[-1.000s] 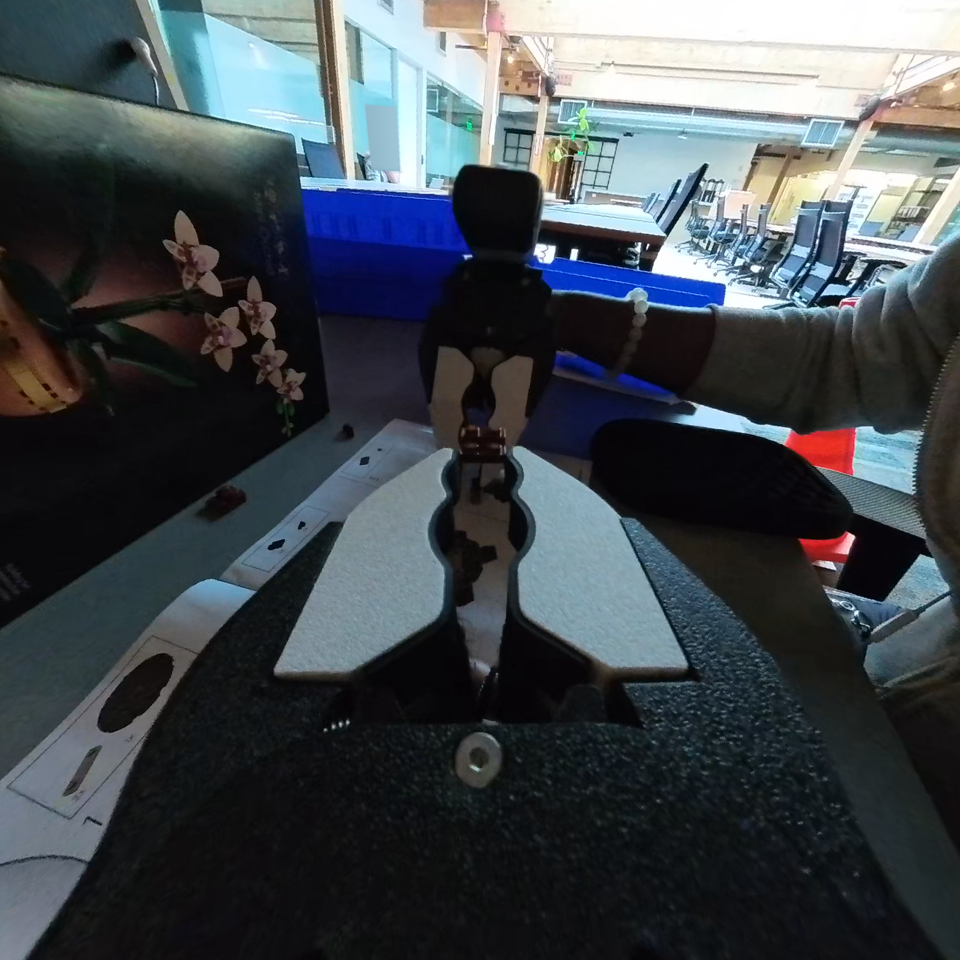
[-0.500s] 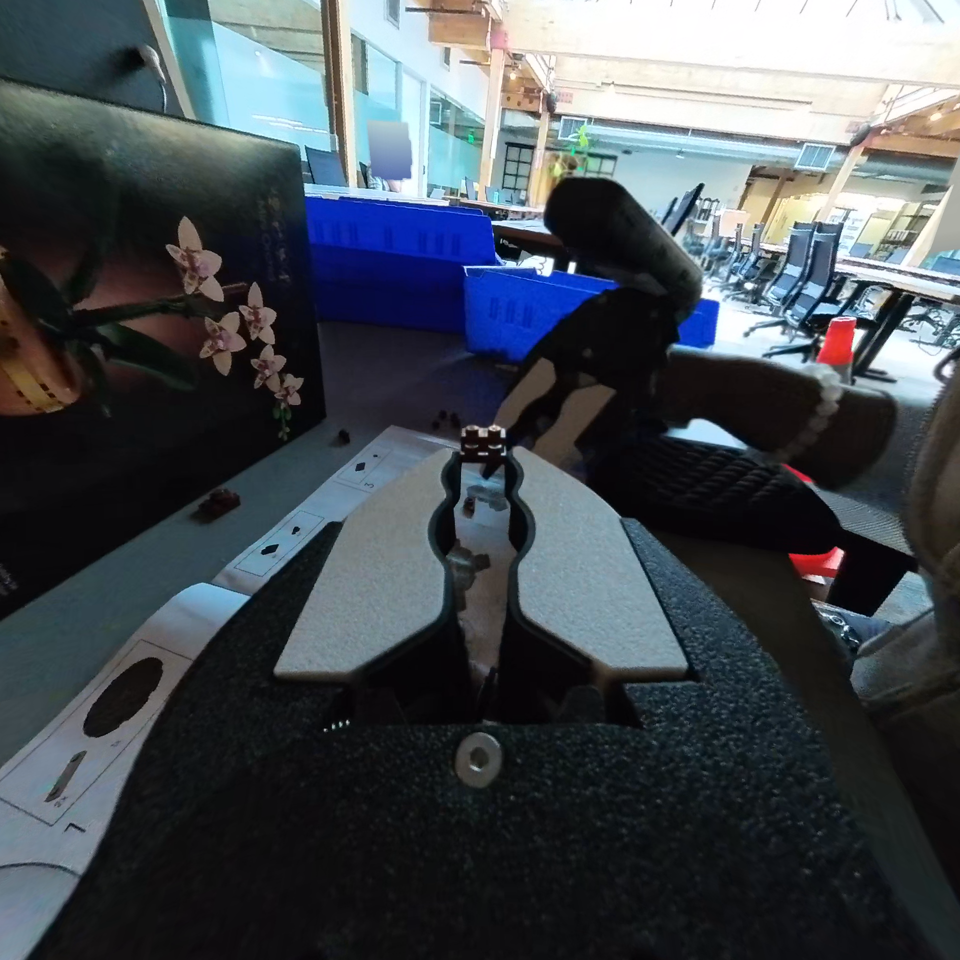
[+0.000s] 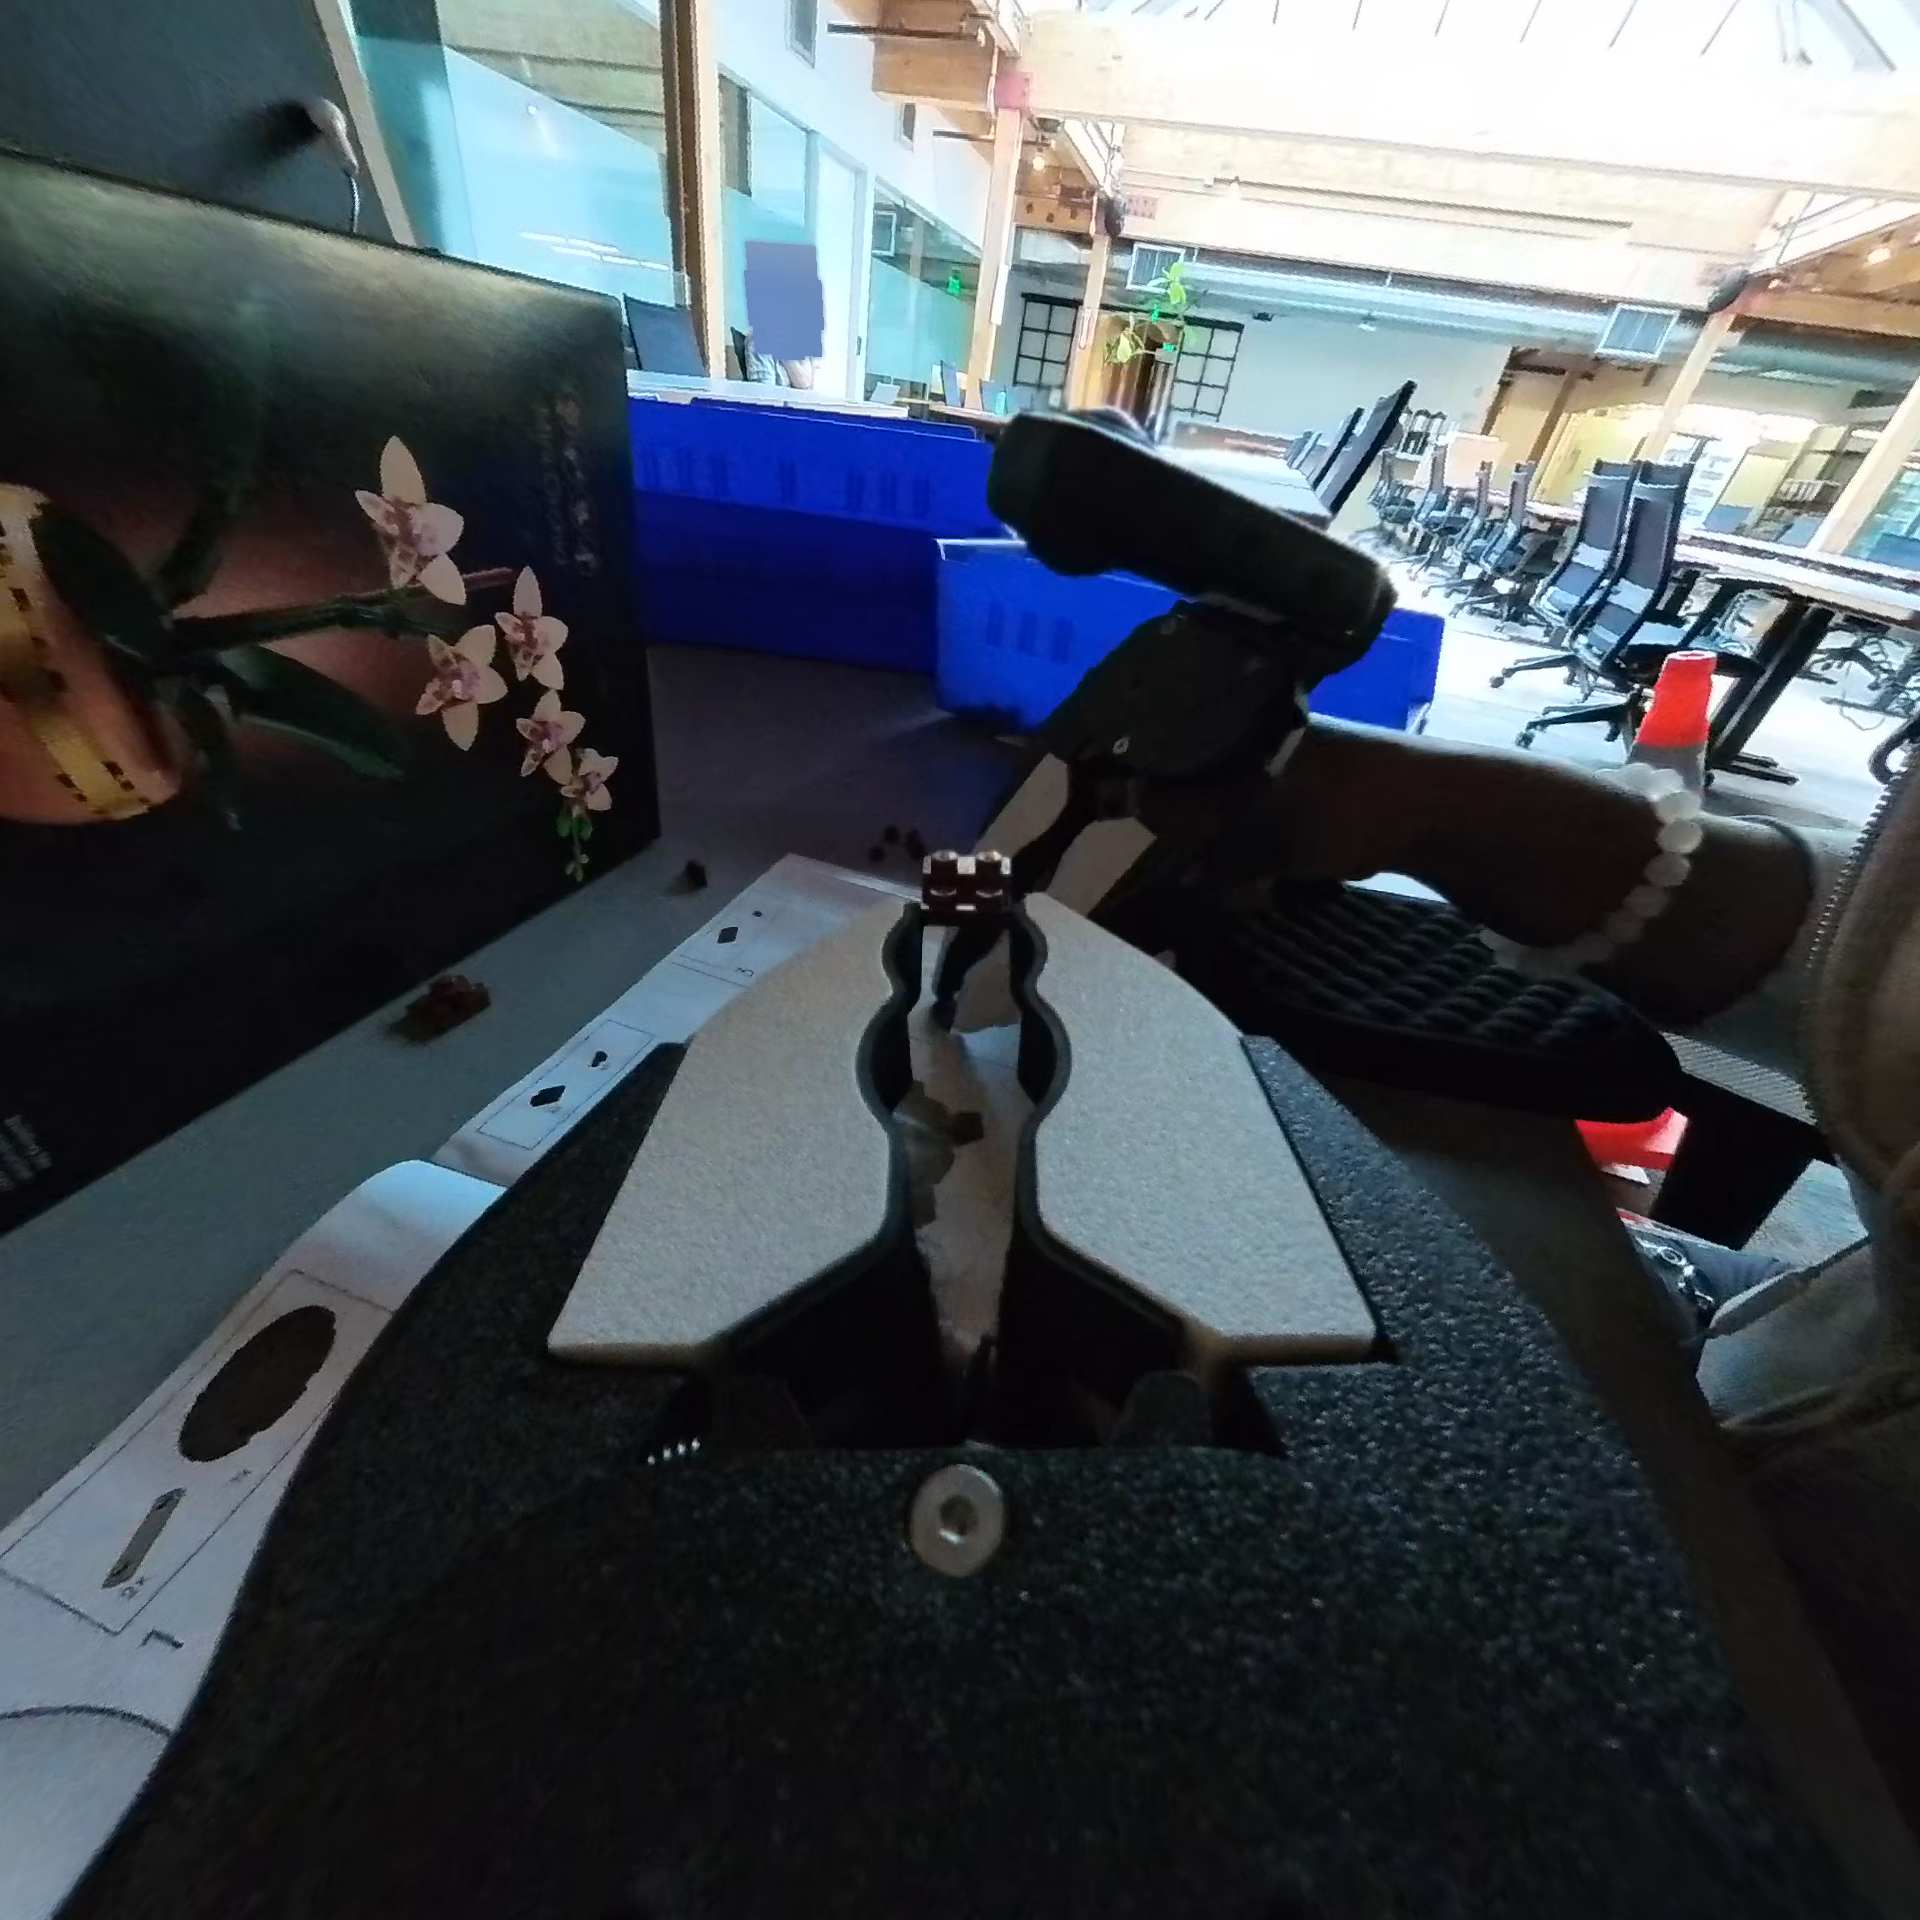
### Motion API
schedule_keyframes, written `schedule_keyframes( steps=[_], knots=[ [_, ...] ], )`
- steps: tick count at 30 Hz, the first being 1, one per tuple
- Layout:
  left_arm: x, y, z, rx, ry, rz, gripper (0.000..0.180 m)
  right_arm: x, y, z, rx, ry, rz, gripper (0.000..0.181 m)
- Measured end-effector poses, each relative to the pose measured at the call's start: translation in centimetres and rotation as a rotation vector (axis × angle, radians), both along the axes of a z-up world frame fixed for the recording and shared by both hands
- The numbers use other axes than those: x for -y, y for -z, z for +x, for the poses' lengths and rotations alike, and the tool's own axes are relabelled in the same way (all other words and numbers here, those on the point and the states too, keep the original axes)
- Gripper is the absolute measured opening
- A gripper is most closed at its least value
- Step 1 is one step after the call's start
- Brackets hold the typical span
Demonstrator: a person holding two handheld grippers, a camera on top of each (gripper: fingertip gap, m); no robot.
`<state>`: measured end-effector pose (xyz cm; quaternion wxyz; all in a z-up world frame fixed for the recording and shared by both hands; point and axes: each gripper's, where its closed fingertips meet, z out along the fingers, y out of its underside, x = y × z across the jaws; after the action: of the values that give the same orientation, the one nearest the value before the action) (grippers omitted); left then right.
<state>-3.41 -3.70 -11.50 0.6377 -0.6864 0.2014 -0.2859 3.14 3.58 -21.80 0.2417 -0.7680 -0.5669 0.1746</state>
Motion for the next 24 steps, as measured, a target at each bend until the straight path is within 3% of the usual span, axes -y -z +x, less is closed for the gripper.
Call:
schedule_keyframes(
  steps=[3,8,9,13,19,24],
  knots=[
    [0.0,0.0,0.0,-0.002,-0.002,0.000,0.014,0.3,0.2,-0.4,0.005,-0.089,0.011,0.006],
    [0.1,0.0,0.0,0.002,0.003,0.001,0.014,-0.1,-0.1,0.2,0.063,-0.576,0.199,0.006],
    [0.1,0.0,0.0,-0.001,0.002,0.001,0.014,-1.0,-0.5,0.3,0.084,-0.577,0.236,0.008],
    [0.0,0.1,-0.2,-0.011,-0.008,0.001,0.014,-0.2,-2.8,-0.2,-0.001,-0.505,0.096,0.014],
    [0.0,0.1,0.0,-0.001,-0.002,-0.006,0.014,-1.7,-1.3,1.9,0.114,-0.367,0.121,0.016],
    [0.0,0.4,0.1,-0.021,0.000,-0.014,0.014,-2.4,-2.4,1.0,0.049,-0.585,0.200,0.014]
  ],
)
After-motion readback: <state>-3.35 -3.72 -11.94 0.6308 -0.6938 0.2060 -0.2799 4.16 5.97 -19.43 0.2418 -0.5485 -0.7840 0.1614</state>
